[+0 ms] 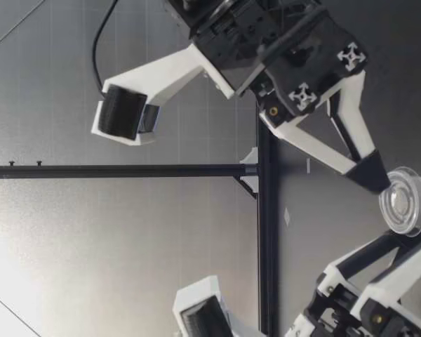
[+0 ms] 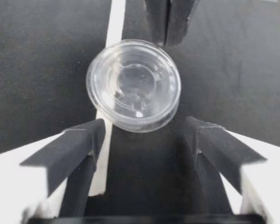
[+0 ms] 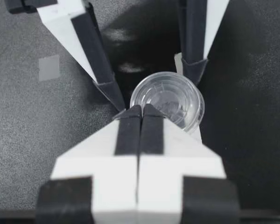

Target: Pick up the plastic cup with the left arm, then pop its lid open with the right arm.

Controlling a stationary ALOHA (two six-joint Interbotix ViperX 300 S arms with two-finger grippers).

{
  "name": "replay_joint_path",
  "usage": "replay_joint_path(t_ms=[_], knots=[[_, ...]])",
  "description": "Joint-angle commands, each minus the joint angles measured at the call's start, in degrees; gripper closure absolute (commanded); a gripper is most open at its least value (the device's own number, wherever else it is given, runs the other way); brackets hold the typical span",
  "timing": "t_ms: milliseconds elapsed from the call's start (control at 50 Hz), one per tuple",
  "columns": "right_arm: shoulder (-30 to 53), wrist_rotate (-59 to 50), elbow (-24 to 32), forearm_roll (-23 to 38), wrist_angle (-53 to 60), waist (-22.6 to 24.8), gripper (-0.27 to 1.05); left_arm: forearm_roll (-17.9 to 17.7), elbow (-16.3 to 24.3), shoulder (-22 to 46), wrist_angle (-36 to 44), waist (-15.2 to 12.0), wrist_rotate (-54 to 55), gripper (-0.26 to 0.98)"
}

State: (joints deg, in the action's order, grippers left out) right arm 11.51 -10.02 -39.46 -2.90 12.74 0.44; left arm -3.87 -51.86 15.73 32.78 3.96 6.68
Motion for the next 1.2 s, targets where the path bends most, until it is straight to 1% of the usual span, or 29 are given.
replay_joint_path(t_ms=[0,320,980,1180], knots=[[-0.53,0.18,1.32,0.09,0.53,-0.44,0.90,-0.09,1.05,-0.53,0.53,-0.44,-0.18,0.06],[0.35,0.18,1.58,0.18,0.53,-0.88,0.90,0.00,2.20,1.05,1.23,-0.44,-0.44,0.06],[1.23,-0.53,1.05,0.09,-3.25,-0.88,0.90,-0.09,2.37,1.49,0.70,-0.44,-0.35,0.07],[1.23,-0.44,0.97,0.18,-3.25,-0.88,0.90,-0.09,2.55,1.32,-2.29,-0.35,-0.26,0.09]])
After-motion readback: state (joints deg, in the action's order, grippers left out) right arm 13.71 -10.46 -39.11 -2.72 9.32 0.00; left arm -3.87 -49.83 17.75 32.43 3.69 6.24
